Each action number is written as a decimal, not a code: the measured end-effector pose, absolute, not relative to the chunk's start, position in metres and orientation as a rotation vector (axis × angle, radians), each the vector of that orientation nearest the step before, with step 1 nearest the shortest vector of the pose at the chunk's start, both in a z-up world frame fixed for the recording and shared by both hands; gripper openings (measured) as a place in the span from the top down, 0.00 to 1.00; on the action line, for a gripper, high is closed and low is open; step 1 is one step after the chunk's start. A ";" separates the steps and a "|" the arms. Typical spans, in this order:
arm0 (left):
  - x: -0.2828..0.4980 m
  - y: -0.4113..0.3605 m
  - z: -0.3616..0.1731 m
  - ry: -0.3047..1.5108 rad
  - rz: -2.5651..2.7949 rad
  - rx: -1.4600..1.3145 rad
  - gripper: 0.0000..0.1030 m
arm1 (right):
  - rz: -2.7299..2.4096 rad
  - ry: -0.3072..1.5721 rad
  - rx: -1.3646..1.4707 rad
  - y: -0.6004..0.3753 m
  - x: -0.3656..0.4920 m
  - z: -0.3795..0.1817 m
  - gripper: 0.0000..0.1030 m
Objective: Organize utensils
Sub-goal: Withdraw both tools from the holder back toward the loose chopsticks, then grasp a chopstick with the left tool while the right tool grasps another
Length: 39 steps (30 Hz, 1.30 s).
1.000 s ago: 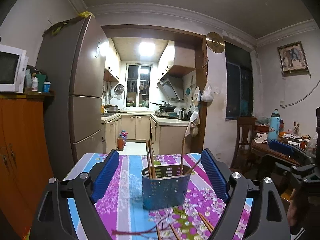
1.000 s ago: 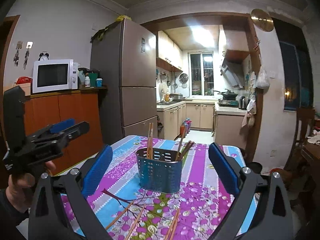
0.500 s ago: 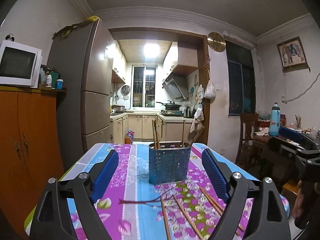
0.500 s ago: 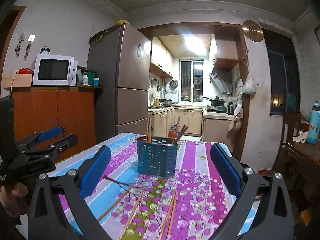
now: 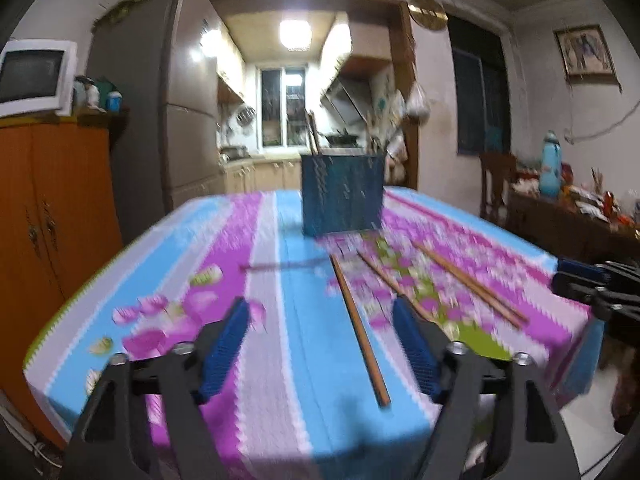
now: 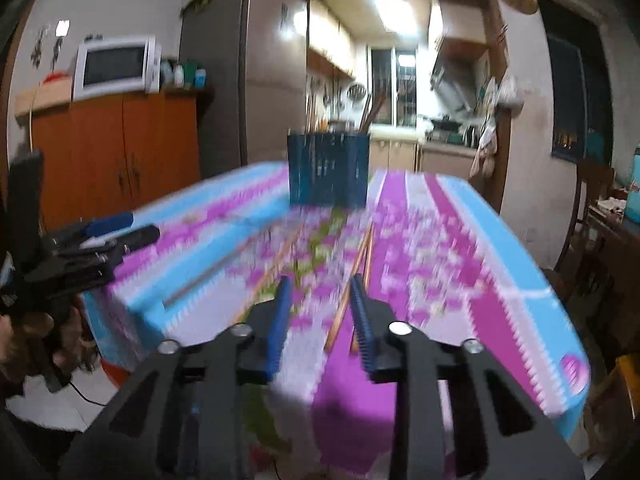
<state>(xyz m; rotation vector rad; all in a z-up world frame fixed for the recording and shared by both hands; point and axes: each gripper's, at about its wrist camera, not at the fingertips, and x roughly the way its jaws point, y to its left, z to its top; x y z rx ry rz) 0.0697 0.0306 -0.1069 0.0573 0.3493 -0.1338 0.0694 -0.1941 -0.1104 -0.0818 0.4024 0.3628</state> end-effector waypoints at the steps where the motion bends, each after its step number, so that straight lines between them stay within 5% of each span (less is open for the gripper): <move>1: 0.070 0.029 -0.112 0.360 -0.144 0.064 0.40 | 0.362 0.421 -0.082 -0.193 0.072 -0.117 0.79; 11: 0.073 0.014 -0.142 0.405 -0.178 0.116 0.56 | 0.317 0.483 -0.109 -0.187 0.085 -0.150 0.86; 21: 0.069 0.006 -0.153 0.397 -0.193 0.127 0.86 | 0.300 0.470 -0.085 -0.178 0.077 -0.151 0.93; 32: 0.068 0.001 -0.161 0.362 -0.191 0.119 0.83 | 0.259 0.434 -0.056 -0.177 0.079 -0.154 0.93; 39: 0.068 0.008 -0.165 0.326 -0.178 0.090 0.66 | 0.225 0.413 -0.078 -0.172 0.076 -0.156 0.93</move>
